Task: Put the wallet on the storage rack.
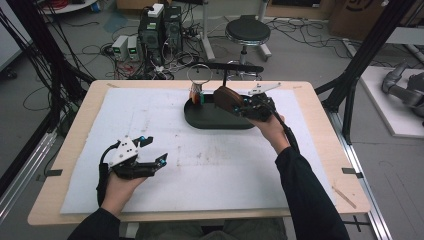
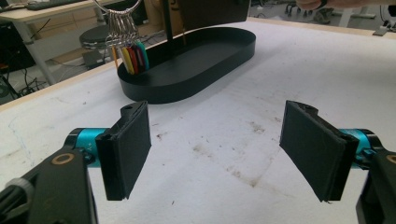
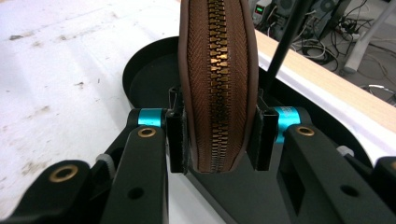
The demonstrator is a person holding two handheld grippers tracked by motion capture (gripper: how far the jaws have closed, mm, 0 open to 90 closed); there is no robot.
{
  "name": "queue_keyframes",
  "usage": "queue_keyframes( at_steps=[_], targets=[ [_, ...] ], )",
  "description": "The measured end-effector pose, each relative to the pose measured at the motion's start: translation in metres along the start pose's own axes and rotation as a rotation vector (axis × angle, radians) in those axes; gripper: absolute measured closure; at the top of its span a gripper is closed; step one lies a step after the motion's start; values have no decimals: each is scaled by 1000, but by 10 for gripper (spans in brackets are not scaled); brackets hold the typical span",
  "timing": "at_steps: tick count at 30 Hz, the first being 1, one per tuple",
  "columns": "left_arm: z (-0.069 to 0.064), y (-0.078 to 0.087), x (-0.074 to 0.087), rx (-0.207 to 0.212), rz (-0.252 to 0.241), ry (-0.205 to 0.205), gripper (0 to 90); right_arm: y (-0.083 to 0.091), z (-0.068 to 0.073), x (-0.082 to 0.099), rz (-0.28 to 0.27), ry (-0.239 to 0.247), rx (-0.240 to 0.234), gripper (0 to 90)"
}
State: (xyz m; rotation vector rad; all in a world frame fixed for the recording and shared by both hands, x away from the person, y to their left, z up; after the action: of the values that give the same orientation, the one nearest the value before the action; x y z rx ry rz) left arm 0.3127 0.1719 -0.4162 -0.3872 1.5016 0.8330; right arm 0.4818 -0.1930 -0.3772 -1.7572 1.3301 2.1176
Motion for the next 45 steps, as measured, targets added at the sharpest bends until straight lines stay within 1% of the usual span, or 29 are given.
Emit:
queue_keyframes(
  at_steps=[2, 5, 7, 9, 14, 15, 17, 18, 20, 21, 23, 27, 30, 32, 34, 39, 40, 45],
  targets=[
    [0, 1, 0, 1, -1, 1, 246, -8, 0, 0, 9, 3, 6, 666],
    [0, 1, 1, 0, 1, 0, 246, -17, 1, 1, 12, -7, 9, 665],
    [0, 1, 2, 2, 3, -2, 246, -23, 0, 3, 19, -1, 18, 665],
    [0, 1, 2, 5, 6, -2, 246, -28, -2, 7, 38, -2, 27, 665],
    [-1, 1, 3, 10, 7, -1, 246, -36, -11, 16, 59, -45, 41, 665],
    [-1, 1, 3, 9, 4, 0, 246, -36, -12, 17, 68, -55, 43, 665],
    [-1, 1, 3, 12, 10, -4, 246, -38, -13, 20, 71, -56, 53, 665],
    [-2, 0, 3, 13, 7, -2, 246, -38, -13, 22, 70, -53, 57, 665],
    [-2, 0, 3, 15, 7, 0, 246, -39, -15, 24, 62, -73, 52, 664],
    [-2, 0, 3, 16, 9, -2, 246, -40, -15, 24, 61, -76, 53, 665],
    [-3, 0, 3, 16, 10, -4, 246, -40, -16, 25, 65, -68, 79, 665],
    [-3, 0, 3, 20, 10, -6, 246, -41, -20, 30, 116, -54, 103, 664],
    [-3, 0, 3, 22, 10, -4, 246, -42, -23, 34, 130, -84, 111, 664],
    [-3, 0, 4, 22, 11, -4, 246, -42, -25, 36, 123, -94, 105, 663],
    [-3, -1, 4, 23, 11, -3, 246, -43, -25, 36, 121, -93, 111, 663],
    [-3, -1, 4, 29, 16, -9, 246, -46, -24, 37, 115, -112, 112, 658],
    [-4, -1, 4, 29, 13, -6, 246, -46, -24, 37, 116, -120, 111, 656],
    [-3, -1, 5, 34, 18, -8, 246, -46, -25, 39, 129, -124, 107, 641]
  ],
)
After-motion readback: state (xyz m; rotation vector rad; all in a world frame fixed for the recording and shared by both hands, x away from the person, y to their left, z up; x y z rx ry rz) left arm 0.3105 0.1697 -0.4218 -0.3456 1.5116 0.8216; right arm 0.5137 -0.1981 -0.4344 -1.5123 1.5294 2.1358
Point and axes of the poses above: each handheld gripper's, and its own axes: y roughly backward along the jaws, x roughly out of its underside, z roughly to its left, the point moved 3 cm from there along -y, roughly forward along the jaws, and after that the axes turned 1 degree about -z, right-handed, at the moved point
